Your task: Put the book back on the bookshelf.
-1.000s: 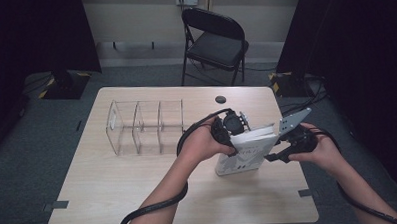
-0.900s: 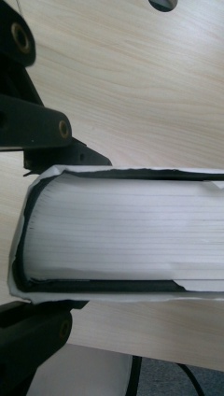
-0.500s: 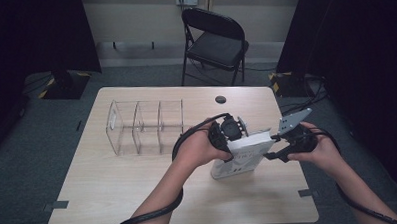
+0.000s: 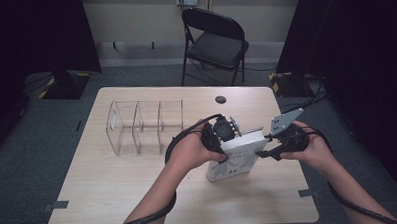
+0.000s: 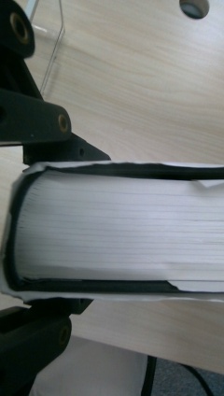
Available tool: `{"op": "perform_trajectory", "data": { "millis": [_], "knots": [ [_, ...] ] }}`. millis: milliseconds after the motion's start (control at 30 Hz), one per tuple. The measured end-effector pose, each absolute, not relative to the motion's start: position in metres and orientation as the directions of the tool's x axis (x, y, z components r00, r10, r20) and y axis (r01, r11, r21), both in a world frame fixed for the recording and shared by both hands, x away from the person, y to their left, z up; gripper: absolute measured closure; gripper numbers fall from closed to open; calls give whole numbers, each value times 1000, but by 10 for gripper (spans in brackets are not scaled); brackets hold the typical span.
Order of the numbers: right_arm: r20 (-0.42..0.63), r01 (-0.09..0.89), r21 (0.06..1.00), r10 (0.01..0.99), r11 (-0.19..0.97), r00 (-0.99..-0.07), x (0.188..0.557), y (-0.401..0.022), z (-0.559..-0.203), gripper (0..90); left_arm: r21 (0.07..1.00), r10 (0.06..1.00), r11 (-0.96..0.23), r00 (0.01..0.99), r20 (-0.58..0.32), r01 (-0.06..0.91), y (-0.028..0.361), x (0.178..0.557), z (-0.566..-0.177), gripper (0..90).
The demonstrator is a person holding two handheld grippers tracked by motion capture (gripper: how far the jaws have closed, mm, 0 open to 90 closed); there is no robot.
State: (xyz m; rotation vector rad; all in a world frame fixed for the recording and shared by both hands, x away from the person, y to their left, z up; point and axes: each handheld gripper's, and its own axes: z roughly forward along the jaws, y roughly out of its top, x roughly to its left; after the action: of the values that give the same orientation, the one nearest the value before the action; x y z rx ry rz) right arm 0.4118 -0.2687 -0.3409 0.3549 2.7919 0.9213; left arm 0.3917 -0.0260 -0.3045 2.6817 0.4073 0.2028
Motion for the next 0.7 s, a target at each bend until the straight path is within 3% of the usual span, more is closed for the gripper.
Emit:
{"op": "perform_trajectory", "data": {
  "millis": [267,500,700],
  "knots": [
    [-107,161,615,284,772,-953,414,-266,-342,493,423,312,-869,948,61,259,-33,403,-310,428],
    [-93,179,632,303,754,-948,415,-266,-344,478,400,305,-877,952,37,266,-40,410,-314,473],
    [-69,224,626,338,747,-939,417,-271,-350,371,403,315,-871,949,23,279,-39,412,-314,484]
  ]
}}
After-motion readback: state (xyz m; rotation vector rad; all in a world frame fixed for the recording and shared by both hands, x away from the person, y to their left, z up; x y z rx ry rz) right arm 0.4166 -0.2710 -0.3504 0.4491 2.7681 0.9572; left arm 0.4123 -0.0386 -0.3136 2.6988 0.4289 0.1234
